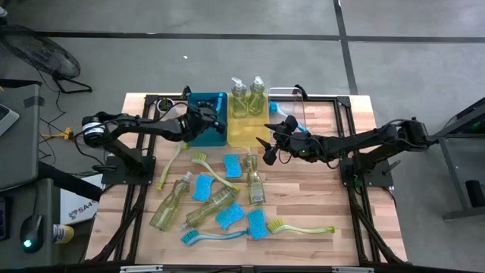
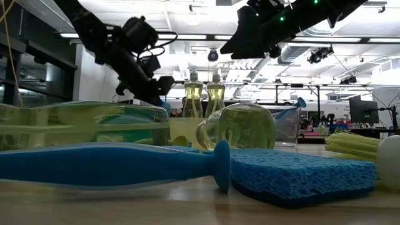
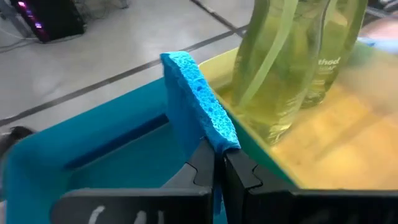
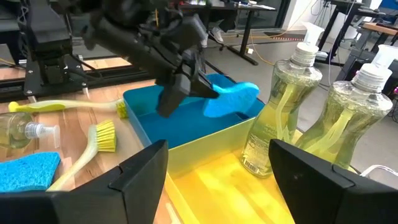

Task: Pick & Place Kitchen Sink Supplies
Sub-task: Put the blue sponge into the blue bin

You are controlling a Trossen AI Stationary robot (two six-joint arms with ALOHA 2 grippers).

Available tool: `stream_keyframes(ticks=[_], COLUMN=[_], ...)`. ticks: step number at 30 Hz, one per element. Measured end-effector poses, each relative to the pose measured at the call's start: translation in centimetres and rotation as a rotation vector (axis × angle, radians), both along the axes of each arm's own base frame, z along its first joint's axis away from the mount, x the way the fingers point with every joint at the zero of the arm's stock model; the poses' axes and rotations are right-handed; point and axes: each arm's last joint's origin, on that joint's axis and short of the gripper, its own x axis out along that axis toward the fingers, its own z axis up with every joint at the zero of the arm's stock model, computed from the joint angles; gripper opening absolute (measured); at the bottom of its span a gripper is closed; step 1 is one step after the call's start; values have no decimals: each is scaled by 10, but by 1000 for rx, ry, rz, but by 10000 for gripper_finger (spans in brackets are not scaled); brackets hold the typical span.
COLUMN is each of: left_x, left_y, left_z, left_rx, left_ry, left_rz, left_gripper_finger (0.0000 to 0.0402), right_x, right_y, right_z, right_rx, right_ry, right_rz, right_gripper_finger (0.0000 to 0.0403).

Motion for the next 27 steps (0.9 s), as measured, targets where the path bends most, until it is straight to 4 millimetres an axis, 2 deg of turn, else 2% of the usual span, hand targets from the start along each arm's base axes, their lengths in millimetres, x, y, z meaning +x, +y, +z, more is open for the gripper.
stream_keyframes(ticks=[5,11,23,27], left_x=[-2,0,6,6], left_y=[13,24,28,29], left_z=[-13,-20,-40,-44], left_rx=[-4,-29,-67,-86], left_ry=[-9,-79,-117,-134], left_rz=[38,-10,40,75], left_gripper_finger=[1,1,1,12], right_x=[0,0,0,0], right_y=[0,0,0,0], right_z=[0,0,0,0], right_rx=[1,1,1,1], right_ry=[0,1,1,1], right_rz=[5,5,4,5], right_gripper_finger=[273,273,273,273])
